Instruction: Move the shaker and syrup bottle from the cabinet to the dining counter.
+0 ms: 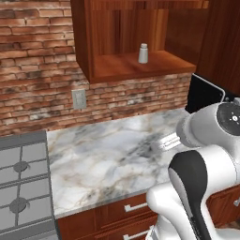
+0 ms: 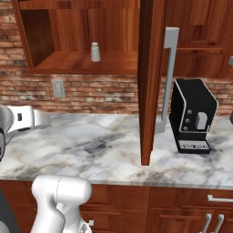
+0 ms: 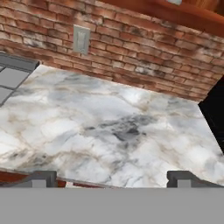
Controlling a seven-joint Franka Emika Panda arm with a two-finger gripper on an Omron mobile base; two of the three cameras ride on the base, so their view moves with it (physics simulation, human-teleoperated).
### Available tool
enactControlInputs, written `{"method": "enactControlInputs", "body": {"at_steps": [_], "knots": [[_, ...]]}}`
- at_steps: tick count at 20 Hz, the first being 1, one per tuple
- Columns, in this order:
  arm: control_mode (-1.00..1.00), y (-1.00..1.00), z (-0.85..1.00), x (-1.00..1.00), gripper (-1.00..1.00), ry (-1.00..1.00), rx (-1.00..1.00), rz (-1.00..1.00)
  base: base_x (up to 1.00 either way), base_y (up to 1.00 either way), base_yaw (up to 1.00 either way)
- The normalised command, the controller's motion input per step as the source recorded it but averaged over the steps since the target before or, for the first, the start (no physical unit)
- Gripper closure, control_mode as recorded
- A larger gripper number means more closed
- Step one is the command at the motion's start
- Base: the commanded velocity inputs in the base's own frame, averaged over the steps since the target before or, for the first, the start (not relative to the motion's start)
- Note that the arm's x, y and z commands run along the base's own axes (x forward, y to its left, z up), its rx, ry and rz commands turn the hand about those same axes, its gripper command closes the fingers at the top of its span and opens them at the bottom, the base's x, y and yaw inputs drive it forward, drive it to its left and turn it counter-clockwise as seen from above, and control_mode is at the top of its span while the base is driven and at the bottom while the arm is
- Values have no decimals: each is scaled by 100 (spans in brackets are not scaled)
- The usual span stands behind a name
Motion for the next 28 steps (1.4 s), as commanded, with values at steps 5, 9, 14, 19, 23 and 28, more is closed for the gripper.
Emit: {"method": "enactControlInputs", "body": {"at_steps": [5, 9, 14, 19, 23, 28], "knots": [[-100, -6, 53, 0, -100, -12, 34, -1, 0, 0, 0], [-100, -5, 51, 0, -100, -11, 32, 0, 0, 0, 0], [-100, -1, 47, 8, -100, -7, 15, -3, 0, 0, 0], [-100, 0, 43, 20, -100, 0, 6, -15, 0, 0, 0], [-100, 0, 40, 22, -100, 3, 0, -25, 0, 0, 0], [-100, -8, 30, 21, -100, 9, 0, -15, 0, 0, 0]]}}
